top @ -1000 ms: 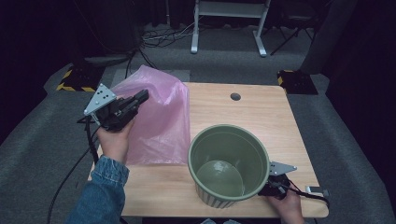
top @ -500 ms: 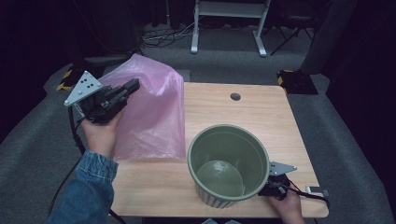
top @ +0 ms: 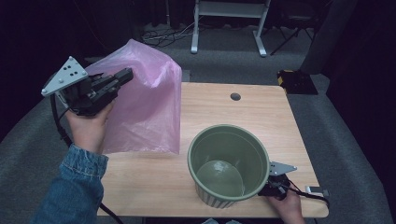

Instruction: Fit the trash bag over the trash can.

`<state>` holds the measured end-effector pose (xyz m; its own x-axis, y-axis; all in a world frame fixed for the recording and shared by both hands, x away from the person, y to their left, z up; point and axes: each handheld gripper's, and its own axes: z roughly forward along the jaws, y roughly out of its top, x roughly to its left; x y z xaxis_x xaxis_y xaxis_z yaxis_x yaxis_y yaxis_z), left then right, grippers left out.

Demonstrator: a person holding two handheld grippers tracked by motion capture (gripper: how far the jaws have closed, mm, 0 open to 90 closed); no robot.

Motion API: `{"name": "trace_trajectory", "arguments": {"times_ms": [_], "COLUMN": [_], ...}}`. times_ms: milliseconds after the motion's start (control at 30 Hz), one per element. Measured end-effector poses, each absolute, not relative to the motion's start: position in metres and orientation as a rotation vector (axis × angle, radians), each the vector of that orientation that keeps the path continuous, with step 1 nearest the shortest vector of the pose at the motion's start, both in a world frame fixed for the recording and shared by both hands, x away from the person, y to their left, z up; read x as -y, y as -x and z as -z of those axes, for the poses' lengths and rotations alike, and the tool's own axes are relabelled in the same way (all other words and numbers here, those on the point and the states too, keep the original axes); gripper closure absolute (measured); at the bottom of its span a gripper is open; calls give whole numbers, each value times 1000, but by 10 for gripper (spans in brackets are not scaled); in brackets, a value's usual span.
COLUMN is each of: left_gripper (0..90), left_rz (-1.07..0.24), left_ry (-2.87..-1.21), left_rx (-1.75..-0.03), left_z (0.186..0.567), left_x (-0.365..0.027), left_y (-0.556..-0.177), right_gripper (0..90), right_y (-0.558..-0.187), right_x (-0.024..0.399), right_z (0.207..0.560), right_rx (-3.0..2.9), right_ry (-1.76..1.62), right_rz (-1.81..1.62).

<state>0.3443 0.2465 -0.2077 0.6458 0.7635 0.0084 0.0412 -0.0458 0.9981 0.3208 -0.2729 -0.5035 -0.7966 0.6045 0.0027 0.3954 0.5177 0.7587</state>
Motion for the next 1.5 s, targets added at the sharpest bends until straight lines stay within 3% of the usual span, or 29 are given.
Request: {"name": "trace_trajectory", "arguments": {"times_ms": [733, 1500], "left_gripper": [896, 896], "left_rz": [-620, -409], "left_ry": [-1548, -1592], "left_rx": [-545, -385], "left_z": [169, 157], "left_x": [-229, -213], "left_y": [-324, -329], "right_gripper": [372, 371], "right_y": [-321, -321], "right_x": [273, 273], "right_z": [504, 504], "right_rx": [-2499, -2499], "right_ry": [-843, -842], "right_rz": [-1149, -1149]}}
